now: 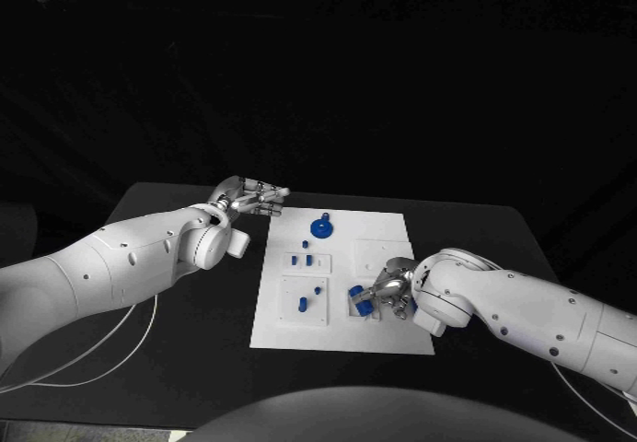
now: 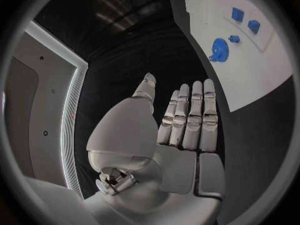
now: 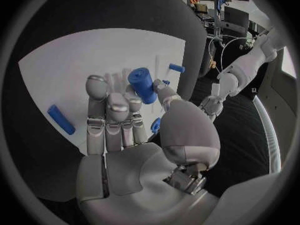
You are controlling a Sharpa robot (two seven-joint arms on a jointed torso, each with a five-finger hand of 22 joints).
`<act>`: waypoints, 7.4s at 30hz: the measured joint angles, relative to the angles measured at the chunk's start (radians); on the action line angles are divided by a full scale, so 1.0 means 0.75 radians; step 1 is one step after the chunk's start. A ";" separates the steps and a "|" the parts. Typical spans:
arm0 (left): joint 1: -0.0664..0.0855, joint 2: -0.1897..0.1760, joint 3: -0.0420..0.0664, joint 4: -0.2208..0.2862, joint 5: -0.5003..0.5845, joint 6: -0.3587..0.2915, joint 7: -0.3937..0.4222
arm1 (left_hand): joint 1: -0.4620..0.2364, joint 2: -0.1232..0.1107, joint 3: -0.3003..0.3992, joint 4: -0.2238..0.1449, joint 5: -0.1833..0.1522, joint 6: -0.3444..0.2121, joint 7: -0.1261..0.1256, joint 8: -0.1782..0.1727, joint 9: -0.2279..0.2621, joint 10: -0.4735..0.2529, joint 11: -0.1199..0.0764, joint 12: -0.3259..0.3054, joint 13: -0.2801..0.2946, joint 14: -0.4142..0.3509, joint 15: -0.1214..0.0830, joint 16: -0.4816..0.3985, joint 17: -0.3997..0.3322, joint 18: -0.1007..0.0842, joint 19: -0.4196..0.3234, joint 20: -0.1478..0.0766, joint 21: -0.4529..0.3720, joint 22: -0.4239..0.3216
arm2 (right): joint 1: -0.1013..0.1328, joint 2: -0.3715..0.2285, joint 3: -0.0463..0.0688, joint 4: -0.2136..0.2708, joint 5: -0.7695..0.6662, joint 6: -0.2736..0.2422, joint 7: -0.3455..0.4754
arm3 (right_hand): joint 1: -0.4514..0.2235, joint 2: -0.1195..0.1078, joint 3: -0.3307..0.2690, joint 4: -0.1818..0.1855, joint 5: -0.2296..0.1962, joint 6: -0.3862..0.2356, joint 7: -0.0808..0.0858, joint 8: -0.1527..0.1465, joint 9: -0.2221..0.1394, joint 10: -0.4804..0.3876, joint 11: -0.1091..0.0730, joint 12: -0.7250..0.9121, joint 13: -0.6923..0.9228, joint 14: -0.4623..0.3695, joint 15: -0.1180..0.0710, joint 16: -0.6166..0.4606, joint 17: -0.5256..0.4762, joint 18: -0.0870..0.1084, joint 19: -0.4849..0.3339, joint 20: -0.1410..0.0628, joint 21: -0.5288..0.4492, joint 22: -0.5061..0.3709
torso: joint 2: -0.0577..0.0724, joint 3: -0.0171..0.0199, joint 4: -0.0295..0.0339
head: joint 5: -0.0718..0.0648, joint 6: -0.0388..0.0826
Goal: Assemble the parts on the task board
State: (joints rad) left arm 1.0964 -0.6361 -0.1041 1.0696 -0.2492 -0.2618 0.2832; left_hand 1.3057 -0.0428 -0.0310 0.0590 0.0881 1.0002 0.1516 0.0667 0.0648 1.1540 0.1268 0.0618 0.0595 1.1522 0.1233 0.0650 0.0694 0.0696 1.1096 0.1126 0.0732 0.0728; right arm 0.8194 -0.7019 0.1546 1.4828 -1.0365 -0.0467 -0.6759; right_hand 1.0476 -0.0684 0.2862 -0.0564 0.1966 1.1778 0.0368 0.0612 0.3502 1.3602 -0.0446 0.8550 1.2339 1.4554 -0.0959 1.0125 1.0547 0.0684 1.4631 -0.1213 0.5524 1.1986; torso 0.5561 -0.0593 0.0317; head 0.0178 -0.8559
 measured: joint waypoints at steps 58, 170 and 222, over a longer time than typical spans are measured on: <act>0.000 -0.003 0.000 -0.004 0.000 0.007 -0.010 | 0.000 0.000 0.000 0.007 0.000 -0.010 0.000 0.000 0.000 -0.005 0.005 0.000 0.000 0.000 0.000 0.000 0.000 0.000 -0.010 0.000 0.000 0.000 | -0.002 -0.069 -0.003 0.102 -0.044 0.081 0.103 | 0.143 -0.043 -0.090 -0.044 -0.050 0.087 -0.064 0.006 0.696 0.030 -0.036 0.036 0.025 0.006 -0.020 -0.017 0.017 0.000 0.005 -0.019 -0.001 0.017 | 0.002 0.0004 0.0020 | -0.004 0.003; 0.000 -0.017 0.000 0.000 0.001 0.014 -0.016 | -0.005 0.005 -0.003 0.011 0.000 -0.010 0.000 0.000 0.000 -0.005 0.005 0.000 0.000 0.000 0.000 0.000 0.000 0.000 -0.010 0.000 0.000 0.000 | -0.049 -0.139 0.022 -0.076 -0.514 0.235 0.038 | 0.102 -0.024 0.153 0.014 -0.119 0.036 -0.022 0.014 0.507 0.033 -0.019 0.086 0.083 0.005 -0.019 0.006 0.035 -0.021 0.005 -0.019 0.038 0.047 | 0.002 0.0004 0.0018 | -0.033 -0.010; 0.000 -0.016 0.000 0.000 0.001 0.040 -0.040 | -0.010 0.010 -0.003 0.017 0.000 -0.010 0.000 0.000 0.000 -0.005 0.005 0.000 0.000 0.000 0.000 0.000 0.000 0.000 -0.010 0.000 0.000 0.000 | -0.045 -0.115 0.017 0.040 -0.109 0.014 0.058 | -0.037 0.009 0.211 -0.004 0.426 -0.002 0.012 0.000 0.335 0.002 -0.003 0.066 0.046 -0.006 -0.007 -0.004 0.017 -0.021 0.005 -0.009 0.025 0.087 | 0.002 0.0000 0.0020 | -0.017 -0.011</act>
State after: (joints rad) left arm 1.0964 -0.6482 -0.1041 1.0695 -0.2487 -0.2316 0.2532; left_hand 1.2984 -0.0353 -0.0330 0.0720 0.0881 0.9930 0.1517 0.0667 0.0648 1.1504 0.1303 0.0618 0.0595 1.1522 0.1232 0.0650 0.0694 0.0695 1.1025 0.1125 0.0731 0.0729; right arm 0.7860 -0.7882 0.1674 1.5131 -1.1184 -0.0366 -0.6326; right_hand 1.0196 -0.0612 0.4448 -0.0597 0.5160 1.1760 0.0459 0.0608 0.6017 1.3615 -0.0466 0.9043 1.2681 1.4511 -0.1013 1.0097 1.0673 0.0529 1.4666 -0.1284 0.5709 1.2635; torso 0.5575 -0.0593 0.0333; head 0.0048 -0.8640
